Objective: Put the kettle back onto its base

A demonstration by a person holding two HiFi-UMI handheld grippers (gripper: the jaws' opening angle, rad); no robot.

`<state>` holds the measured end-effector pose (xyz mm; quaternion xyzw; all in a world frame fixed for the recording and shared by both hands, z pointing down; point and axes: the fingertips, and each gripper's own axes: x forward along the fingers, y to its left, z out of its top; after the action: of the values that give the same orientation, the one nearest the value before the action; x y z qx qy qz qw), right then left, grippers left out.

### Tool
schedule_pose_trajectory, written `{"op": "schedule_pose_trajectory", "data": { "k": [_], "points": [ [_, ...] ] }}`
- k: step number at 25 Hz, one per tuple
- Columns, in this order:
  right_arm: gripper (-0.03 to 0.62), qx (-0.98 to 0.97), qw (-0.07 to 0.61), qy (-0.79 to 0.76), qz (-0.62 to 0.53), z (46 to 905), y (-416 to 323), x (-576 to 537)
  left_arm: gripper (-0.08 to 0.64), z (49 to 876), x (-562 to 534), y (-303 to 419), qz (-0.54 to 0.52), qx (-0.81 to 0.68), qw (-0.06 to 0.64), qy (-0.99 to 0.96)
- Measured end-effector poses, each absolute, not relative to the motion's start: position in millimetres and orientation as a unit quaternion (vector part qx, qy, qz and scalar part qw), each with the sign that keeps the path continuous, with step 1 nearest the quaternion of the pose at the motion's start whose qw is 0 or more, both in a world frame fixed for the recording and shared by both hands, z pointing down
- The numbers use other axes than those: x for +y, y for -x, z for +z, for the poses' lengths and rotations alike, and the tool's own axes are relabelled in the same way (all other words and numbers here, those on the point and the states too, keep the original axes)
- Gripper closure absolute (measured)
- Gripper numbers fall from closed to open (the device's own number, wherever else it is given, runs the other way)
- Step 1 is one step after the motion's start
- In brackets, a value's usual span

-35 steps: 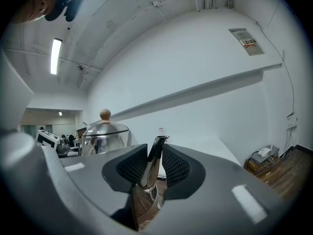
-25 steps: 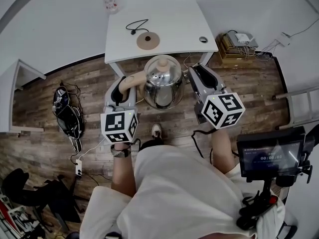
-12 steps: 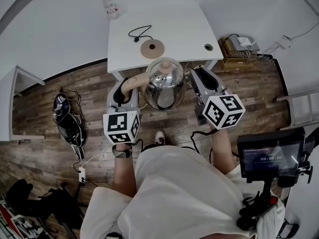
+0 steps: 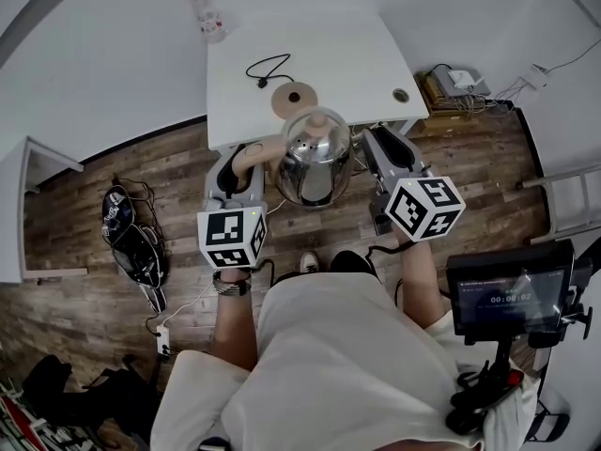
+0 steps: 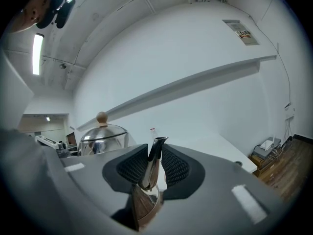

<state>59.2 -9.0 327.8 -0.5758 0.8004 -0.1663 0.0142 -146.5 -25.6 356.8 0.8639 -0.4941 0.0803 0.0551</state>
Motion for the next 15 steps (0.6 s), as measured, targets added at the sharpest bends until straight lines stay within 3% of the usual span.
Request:
{"op": "schedule_pose_trajectory", "data": {
  "k": [15],
  "points": [
    [0.502, 0.799, 0.009, 0.575, -0.176, 337, -50, -46, 0.451, 369, -60, 156, 0.088, -0.493, 0.069, -0.863]
  ]
}}
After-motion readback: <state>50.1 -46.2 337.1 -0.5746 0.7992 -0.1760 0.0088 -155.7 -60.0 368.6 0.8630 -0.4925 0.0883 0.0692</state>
